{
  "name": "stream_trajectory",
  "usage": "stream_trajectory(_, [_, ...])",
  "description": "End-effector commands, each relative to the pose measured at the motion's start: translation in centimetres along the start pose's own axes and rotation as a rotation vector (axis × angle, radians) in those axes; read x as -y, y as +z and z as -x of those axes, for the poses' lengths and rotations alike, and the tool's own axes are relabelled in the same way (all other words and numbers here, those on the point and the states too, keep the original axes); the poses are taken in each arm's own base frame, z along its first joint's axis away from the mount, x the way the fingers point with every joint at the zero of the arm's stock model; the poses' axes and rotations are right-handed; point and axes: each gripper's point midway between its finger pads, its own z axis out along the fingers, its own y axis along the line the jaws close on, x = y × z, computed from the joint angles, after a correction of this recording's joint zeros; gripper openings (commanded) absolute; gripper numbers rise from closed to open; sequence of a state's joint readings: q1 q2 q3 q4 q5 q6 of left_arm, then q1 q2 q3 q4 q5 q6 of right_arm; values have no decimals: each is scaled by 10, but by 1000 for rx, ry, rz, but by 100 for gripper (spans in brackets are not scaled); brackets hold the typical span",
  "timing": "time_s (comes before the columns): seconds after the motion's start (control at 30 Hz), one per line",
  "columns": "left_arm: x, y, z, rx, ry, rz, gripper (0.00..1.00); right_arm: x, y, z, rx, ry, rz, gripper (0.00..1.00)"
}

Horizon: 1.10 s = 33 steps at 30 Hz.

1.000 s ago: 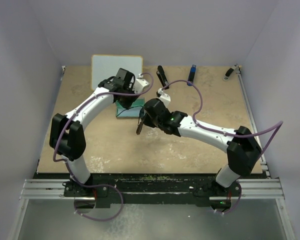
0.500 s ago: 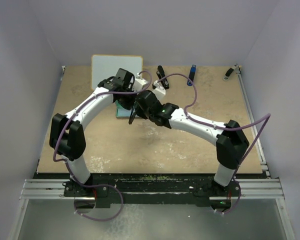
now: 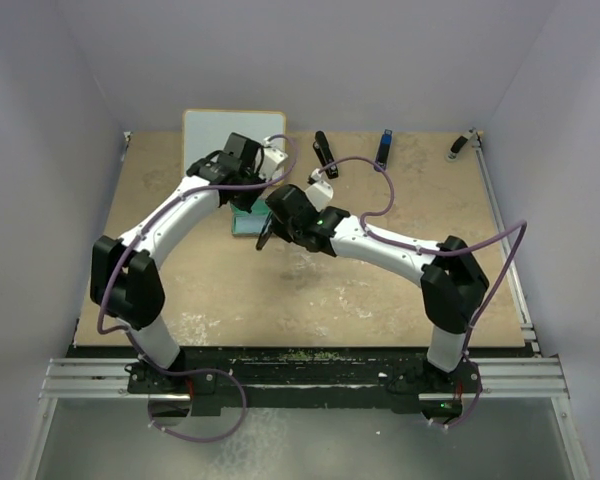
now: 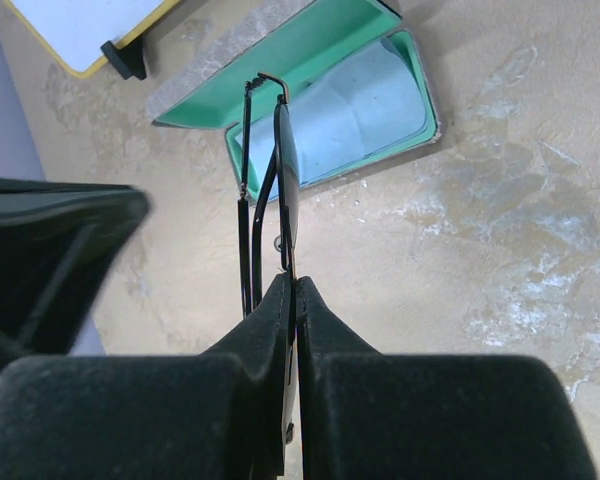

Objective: Organize the sunglasses
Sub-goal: Fold the sunglasses, then place the sunglasses at the center of the board.

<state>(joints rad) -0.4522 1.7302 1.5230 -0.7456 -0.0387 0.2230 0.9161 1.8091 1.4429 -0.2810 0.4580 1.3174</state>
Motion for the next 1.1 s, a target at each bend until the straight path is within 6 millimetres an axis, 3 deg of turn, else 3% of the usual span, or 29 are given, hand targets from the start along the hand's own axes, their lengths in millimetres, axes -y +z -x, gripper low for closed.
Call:
stream_trajectory(0.0, [-37,-39,20,124,-35,133,3,0,2,12,66,47,-56,0])
stream_trajectory(0.27, [-17,-47,-7,138,-16,56,3,42,-9,6,58,65,-120,0])
stream_trajectory(0.47, [-14,-44,-25,96,-9,56,3,85,-21,-9,-15,-62,-228,0])
stream_trajectory(0.63, [-5,-44,-27,88,-6,8,3,108,-36,-19,-96,-193,-299,0])
stream_trajectory(0.77, [7,-41,-26,72,0,-70,3,113,-36,-31,-186,-296,-339,0])
stream_trajectory(1.07, [25,-34,-33,50,17,-166,4,123,-13,-47,-268,-478,-425,0])
